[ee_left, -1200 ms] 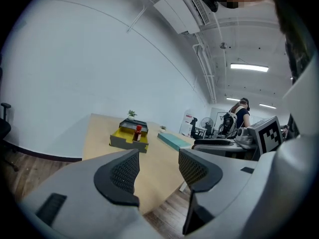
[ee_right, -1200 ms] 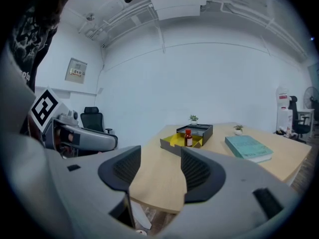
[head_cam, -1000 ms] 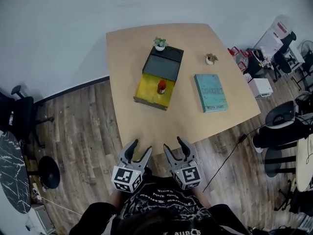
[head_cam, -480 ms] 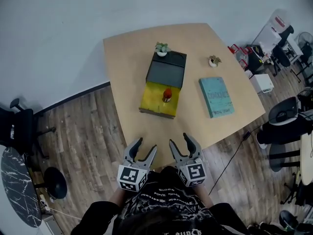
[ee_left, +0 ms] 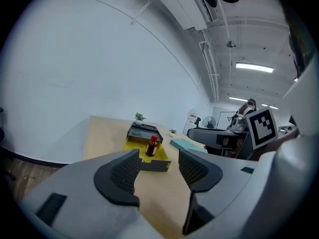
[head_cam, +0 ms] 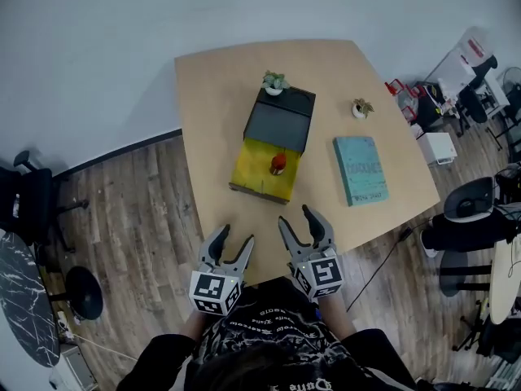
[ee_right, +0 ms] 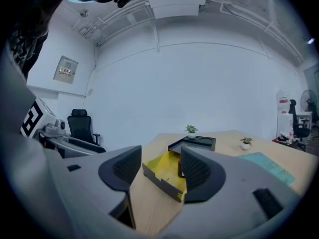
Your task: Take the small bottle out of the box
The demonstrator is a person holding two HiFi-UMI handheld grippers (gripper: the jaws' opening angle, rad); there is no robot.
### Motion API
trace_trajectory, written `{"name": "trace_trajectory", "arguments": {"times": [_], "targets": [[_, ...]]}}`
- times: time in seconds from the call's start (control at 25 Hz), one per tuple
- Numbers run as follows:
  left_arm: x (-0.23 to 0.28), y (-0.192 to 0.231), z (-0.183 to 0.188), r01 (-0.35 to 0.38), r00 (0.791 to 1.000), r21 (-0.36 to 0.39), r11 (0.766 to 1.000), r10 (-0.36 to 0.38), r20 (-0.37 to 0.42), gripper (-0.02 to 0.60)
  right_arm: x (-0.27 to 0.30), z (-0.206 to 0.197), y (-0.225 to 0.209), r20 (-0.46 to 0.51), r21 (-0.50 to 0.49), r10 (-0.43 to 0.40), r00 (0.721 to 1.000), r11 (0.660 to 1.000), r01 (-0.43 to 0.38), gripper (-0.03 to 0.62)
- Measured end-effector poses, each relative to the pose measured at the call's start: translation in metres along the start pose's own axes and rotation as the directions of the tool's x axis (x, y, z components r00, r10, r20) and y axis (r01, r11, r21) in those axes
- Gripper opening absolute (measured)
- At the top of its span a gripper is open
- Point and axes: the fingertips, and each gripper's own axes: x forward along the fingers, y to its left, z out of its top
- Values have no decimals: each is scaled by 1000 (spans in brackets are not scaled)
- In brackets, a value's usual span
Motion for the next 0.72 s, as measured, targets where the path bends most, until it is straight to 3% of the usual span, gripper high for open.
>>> {"name": "trace_trajectory", "arguments": {"times": [0.4,0.72], "targets": [[18,11,14,-67,998,-5,998,67,17,252,66,12,-46,-5,5,45,999,999,-45,247],[18,30,15,-166,986,-35,986,166,9,252,129,-17,-71,-106,-80,93,990,992,-102,247]]}}
